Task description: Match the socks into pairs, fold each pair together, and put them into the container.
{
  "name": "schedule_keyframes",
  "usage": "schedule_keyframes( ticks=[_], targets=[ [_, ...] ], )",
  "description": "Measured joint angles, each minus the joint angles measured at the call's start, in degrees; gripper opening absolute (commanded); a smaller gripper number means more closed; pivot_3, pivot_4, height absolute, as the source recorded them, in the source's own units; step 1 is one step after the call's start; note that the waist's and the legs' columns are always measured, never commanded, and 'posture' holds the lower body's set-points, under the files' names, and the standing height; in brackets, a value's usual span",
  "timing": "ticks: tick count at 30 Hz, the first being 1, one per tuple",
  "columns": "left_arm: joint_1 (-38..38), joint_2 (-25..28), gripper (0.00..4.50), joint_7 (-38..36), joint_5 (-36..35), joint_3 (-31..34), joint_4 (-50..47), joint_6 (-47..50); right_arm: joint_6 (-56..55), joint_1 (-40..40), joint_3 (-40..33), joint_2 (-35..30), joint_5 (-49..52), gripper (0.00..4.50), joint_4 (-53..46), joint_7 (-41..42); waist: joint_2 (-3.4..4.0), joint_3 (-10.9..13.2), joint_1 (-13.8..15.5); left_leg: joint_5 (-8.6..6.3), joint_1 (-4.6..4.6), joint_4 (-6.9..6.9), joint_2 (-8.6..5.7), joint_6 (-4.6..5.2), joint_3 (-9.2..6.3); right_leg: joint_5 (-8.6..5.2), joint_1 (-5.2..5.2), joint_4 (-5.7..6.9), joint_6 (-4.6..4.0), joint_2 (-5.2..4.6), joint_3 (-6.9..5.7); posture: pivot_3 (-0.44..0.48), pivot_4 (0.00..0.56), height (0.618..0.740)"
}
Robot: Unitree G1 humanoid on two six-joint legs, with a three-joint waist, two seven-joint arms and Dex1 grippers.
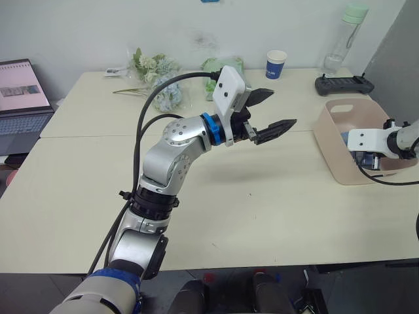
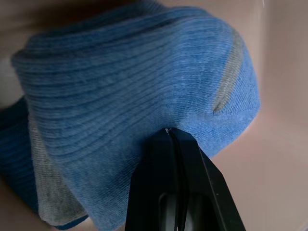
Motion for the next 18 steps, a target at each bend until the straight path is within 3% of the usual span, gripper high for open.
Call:
schedule_keyframes(
  ticks=[10, 14, 18],
  targets=[
    [1.12, 2.45, 4.5, -0.28, -0.12, 0.09, -1.04, 0.71, 1.29, -4.81, -3.37, -0.93, 3.17, 0.03, -1.08, 1.17, 0.02, -0.01, -0.23, 0.0, 0.02, -0.02, 0.01, 0.0, 0.03, 0.0, -0.02, 0.01, 0.0, 0.01, 0.04, 0.0, 0.15, 0.74],
    [4.53, 7.15, 4.5, 0.09, 0.36, 2.66, -1.91, 0.42, 5.63, -7.11, -10.03, 0.25, 9.6, 0.89, -7.95, 1.76, 0.02, -0.01, -0.75, 0.0, 0.1, -0.04, 0.14, -0.01, 0.05, 0.02, 0.0, 0.04, -0.04, 0.07, 0.07, 0.0, 0.15, 0.74],
    [11.1, 11.26, 4.5, 3.26, 2.97, 6.97, -1.95, -1.06, 20.19, -0.64, -18.88, 11.03, 22.96, 2.21, -25.43, 2.05, -0.01, -0.05, -1.2, 0.0, 0.06, 0.01, 0.27, -0.02, -0.11, 0.06, 0.05, 0.06, -0.08, 0.11, 0.0, 0.0, 0.15, 0.74]
  ],
)
